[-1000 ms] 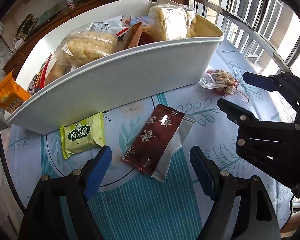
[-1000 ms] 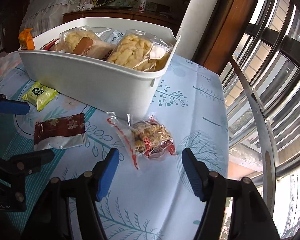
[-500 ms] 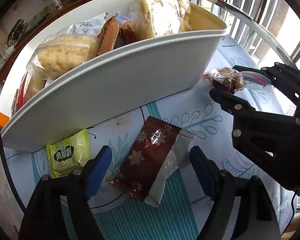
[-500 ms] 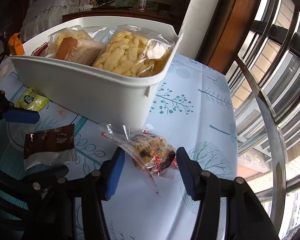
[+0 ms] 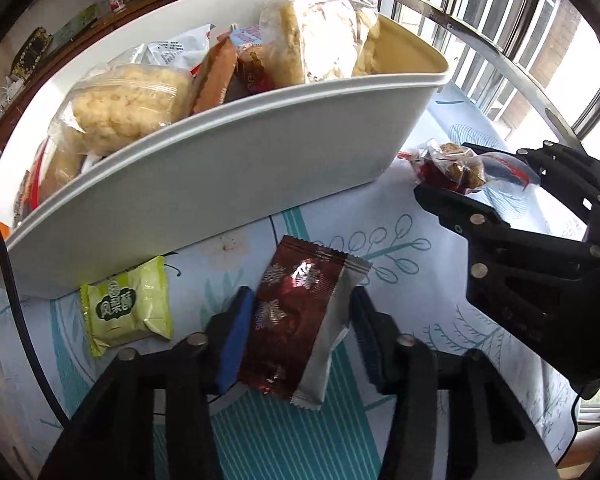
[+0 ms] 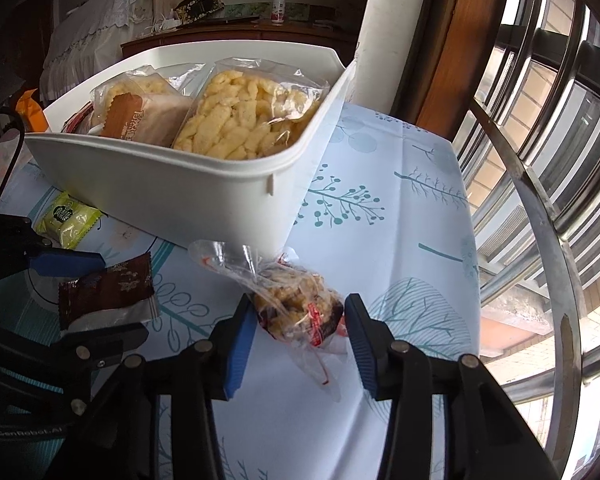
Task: Organize snacks
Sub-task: 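Close the left tool on the dark red star packet while the right tool grasps the clear nut bag, then carry both items over the basket and open both tools to drop them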
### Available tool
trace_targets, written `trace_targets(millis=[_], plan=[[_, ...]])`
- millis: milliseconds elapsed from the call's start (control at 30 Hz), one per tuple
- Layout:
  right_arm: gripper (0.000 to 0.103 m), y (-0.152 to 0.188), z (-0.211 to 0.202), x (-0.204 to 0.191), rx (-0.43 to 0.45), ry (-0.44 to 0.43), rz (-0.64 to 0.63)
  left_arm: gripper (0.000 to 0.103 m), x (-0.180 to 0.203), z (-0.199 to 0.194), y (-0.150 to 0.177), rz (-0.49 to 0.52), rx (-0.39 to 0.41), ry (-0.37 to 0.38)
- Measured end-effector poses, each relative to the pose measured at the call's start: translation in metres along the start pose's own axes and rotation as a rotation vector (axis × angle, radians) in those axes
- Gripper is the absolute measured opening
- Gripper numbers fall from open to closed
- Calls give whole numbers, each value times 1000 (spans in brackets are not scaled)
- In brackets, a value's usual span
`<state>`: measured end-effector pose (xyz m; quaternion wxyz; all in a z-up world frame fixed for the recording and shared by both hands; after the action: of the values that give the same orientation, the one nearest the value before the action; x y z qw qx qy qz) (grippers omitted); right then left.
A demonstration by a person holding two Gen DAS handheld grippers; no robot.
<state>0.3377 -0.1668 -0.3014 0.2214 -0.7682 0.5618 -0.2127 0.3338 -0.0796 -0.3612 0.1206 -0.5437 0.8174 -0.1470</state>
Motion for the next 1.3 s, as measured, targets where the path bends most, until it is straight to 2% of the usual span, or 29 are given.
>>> trace_targets(millis=[267,533,800,933,1100,1300], plan=[[45,-3,-17,-6,20,-7,-9,41,-9,-17,18,-41,-26,10],[43,-1,-39,-26,27,-57,-33,41,-25,-58,40,-138,-31,4],[43,-4,-68,-78,56,-175,-123,41,-42,-114,49,-218,35,-39],[43,-14,-83,-103,85,-232,-163,41,-57,-144,51,-239,81,-84],[43,-33,-107,-124,140,-261,-213,41,-76,-176,48,-266,134,-128],[43,-53,-130,-131,206,-273,-227,41,-102,-202,30,-280,202,-168]])
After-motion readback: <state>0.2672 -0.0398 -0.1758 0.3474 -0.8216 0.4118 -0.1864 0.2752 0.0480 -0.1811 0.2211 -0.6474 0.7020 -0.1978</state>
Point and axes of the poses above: each gripper's, at about its wrist camera, not at the fingertips, and z roughly the way its jaws point, x to its right, y to its underside, the point moved 7 cm from there along z, roughly the way its jaws point, and after that the axes turned 4 degrees about z, right-handed, at the moved point
